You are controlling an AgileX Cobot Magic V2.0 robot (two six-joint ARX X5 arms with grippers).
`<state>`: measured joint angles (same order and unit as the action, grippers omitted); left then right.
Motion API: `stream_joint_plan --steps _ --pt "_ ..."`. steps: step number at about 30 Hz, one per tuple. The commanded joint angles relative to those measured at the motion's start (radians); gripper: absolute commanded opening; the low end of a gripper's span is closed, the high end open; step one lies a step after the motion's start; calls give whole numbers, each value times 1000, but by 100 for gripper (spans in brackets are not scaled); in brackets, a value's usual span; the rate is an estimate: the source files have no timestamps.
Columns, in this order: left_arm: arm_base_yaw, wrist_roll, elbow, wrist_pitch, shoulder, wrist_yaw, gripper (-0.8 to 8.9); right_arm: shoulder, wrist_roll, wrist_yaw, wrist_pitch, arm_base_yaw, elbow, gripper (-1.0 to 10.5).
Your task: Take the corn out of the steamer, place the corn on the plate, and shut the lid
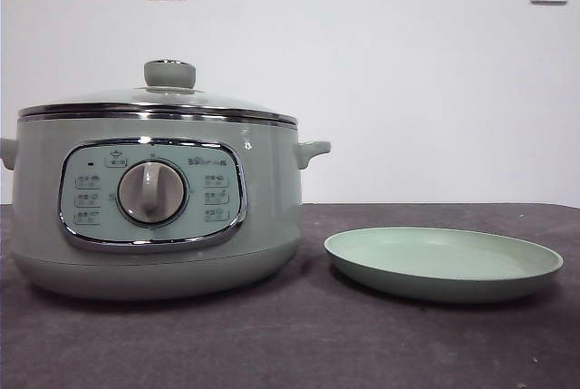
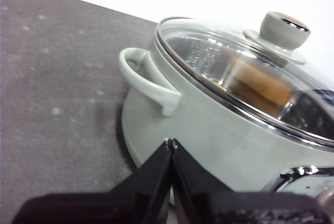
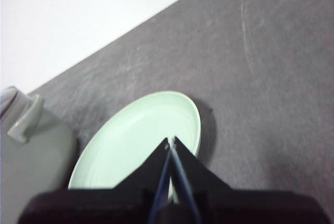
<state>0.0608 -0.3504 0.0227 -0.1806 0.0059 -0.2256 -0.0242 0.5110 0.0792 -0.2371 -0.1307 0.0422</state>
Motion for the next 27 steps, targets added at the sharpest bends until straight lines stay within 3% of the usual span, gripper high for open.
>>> stream_joint_plan --steps 1,14,27 --pt "-3 -23 40 -26 -2 -12 -8 -16 10 2 -21 -1 44 -10" --pt "-3 6 330 -169 138 -15 -8 -299 -174 31 -102 -2 393 -8" --pt "-3 235 657 -380 480 -59 -4 -706 -408 292 -330 -2 797 0"
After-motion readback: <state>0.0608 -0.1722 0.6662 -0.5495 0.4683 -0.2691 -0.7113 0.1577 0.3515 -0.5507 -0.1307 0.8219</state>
